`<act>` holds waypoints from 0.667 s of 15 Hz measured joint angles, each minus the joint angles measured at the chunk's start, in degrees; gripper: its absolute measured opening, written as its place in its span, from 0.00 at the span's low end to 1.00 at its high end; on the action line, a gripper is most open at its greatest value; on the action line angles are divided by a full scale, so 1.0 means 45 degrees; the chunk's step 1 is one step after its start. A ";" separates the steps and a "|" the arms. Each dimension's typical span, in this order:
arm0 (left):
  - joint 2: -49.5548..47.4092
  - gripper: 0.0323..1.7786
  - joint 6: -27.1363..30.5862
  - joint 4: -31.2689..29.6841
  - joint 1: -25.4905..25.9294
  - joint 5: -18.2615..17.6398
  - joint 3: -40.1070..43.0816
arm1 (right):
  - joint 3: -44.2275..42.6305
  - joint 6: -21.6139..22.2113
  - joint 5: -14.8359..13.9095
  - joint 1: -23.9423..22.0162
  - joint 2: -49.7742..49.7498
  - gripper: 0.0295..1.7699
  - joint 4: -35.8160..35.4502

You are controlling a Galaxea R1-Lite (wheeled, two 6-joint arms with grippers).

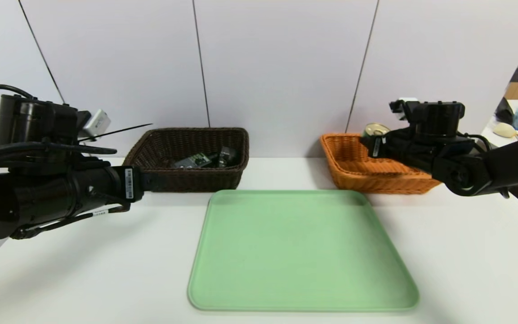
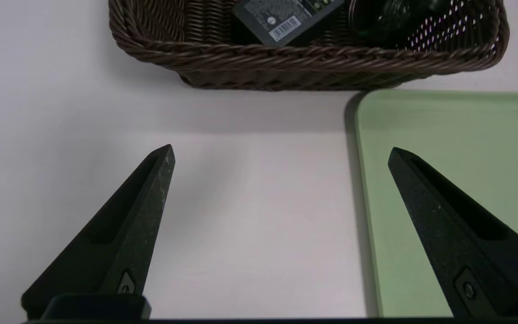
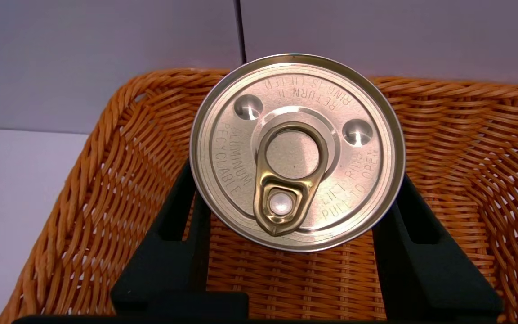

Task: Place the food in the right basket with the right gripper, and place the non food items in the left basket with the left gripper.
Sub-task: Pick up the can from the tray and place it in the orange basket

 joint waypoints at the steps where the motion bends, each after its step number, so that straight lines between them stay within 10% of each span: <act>1: -0.0076 0.95 -0.0057 0.0003 -0.0019 0.0060 0.0000 | -0.0133 -0.0008 0.0011 -0.0030 0.0116 0.54 0.0041; 10: -0.0455 0.95 -0.0106 0.0076 -0.0024 0.0165 0.0122 | -0.0257 -0.0100 0.0019 -0.0214 0.0295 0.57 0.0054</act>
